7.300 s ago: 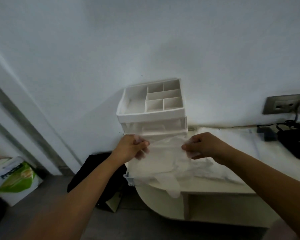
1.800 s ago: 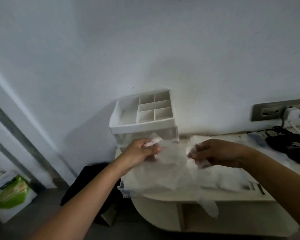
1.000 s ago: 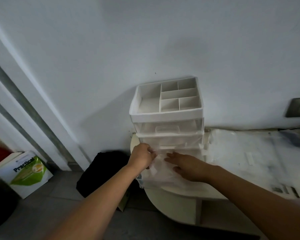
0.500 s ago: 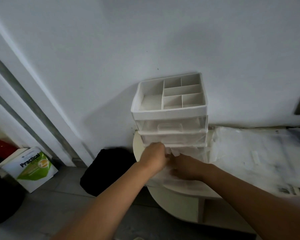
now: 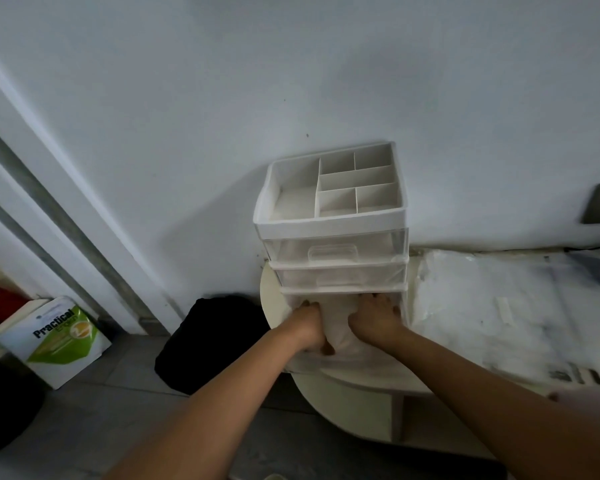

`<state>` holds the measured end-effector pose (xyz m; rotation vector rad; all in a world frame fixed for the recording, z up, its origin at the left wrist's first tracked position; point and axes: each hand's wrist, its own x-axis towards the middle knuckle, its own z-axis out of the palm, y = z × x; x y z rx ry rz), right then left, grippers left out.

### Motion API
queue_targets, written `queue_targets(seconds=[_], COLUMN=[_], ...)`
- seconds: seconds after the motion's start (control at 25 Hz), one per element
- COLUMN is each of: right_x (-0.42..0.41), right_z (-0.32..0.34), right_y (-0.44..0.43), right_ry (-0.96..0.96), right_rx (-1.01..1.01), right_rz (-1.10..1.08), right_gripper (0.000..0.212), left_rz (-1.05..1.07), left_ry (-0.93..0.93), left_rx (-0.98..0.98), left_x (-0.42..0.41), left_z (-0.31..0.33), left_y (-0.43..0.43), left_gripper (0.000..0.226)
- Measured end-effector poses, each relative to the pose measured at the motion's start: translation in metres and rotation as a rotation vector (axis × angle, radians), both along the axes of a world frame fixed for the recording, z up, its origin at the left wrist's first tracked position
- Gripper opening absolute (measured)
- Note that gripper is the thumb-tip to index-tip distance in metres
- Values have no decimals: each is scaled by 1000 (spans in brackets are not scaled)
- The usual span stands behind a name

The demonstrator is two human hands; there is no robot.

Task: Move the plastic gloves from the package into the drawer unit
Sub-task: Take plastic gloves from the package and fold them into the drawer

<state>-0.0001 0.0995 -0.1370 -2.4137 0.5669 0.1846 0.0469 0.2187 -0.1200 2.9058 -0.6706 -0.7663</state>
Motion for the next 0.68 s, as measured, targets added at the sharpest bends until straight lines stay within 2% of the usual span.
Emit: queue_targets(seconds=[0.08, 0.2, 0.28, 0.4, 0.44, 0.52, 0.6, 0.68], right_x=[-1, -2, -5, -18, -25, -38, -54, -71], right_z=[4, 6, 13, 32, 41, 55, 68, 74], right_y=[1, -1, -7, -21, -28, -49, -76, -111], right_ry=[4, 49, 67, 22, 5, -78, -159, -195], right_rx=[94, 127, 167, 326, 340, 337, 344, 197], right_rz=[-74, -38, 32, 139, 174, 175, 115, 37], right_gripper=[66, 73, 62, 21, 14, 18, 20, 28], left_rz=[25, 44, 45, 37, 38, 57, 80, 82], left_ry=[-5, 2, -1, -13, -18, -21, -73, -162], left_rx=[-57, -94, -97, -132, -151, -178, -215, -293], left_x=[0, 1, 0, -4, -6, -10, -12, -16], left_z=[1, 1, -1, 0, 3, 8, 15, 24], left_y=[2, 5, 7, 7, 8, 9, 11, 8], left_gripper=[86, 85, 85, 85, 86, 87, 71, 29])
